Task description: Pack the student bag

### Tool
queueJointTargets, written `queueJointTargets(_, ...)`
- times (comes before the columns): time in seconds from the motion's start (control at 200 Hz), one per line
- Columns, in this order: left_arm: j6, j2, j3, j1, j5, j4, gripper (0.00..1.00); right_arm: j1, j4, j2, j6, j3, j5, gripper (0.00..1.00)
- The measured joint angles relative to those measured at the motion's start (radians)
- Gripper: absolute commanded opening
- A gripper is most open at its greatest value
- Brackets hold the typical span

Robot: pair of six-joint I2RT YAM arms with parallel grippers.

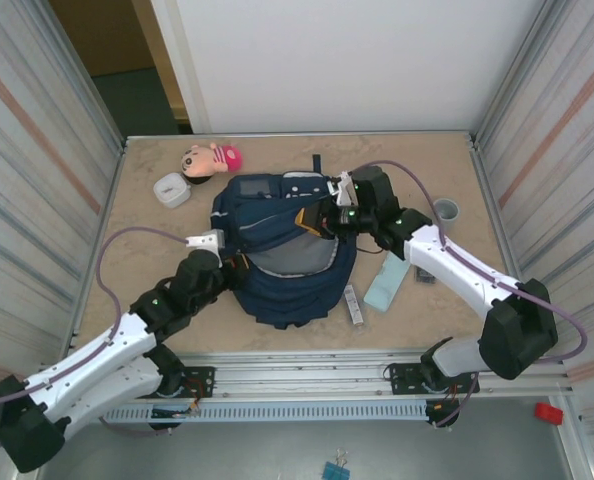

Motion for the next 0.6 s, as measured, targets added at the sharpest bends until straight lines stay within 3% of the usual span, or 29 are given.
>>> queueJointTargets(0.13, 0.058, 0.026, 0.000, 0.085, 0.093, 0.053, 0.05, -0.016, -0.062, 0.027, -0.049, 0.052, -0.044, 0.04)
queueJointTargets(0.311, 0.148, 0.055, 0.000, 0.140, 0.168, 0.082, 0.11, -0.030, -0.130, 0.079, -0.109, 0.126, -0.085, 0.03)
queueJointTargets(0.406, 0.182, 0.056, 0.000, 0.152, 0.209, 0.085, 0.03, -0.042, -0.155, 0.093, -0.132, 0.150, -0.104, 0.05)
queueJointTargets(0.451, 0.190, 0.055, 0.000, 0.156, 0.230, 0.085, 0.00, -0.048, -0.169, 0.099, -0.140, 0.161, -0.112, 0.12)
queueJointTargets(0.596, 0.187, 0.033, -0.029, 0.161, 0.296, 0.102, 0.00, -0.071, -0.179, 0.113, -0.149, 0.175, -0.141, 0.50)
